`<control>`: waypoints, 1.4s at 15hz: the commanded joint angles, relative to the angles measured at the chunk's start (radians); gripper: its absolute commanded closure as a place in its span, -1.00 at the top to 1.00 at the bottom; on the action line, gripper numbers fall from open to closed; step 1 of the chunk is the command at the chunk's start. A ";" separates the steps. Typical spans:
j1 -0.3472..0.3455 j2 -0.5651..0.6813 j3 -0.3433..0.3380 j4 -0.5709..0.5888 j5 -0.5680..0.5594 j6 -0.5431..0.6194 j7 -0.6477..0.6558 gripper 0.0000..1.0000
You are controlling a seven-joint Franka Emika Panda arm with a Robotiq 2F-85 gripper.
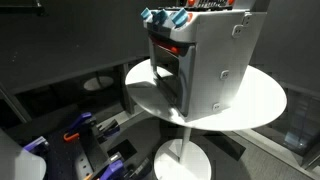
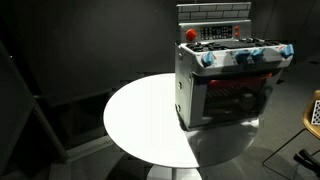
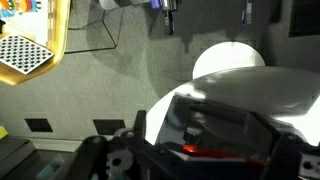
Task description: Push the top right button on the toy stove
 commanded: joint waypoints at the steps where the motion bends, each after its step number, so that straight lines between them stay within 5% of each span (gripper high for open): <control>1: 0.017 0.004 -0.012 0.003 -0.011 -0.004 0.011 1.00; 10: 0.009 0.051 -0.007 0.064 -0.018 0.018 0.014 1.00; 21: -0.015 0.296 -0.049 0.322 -0.021 0.127 0.007 1.00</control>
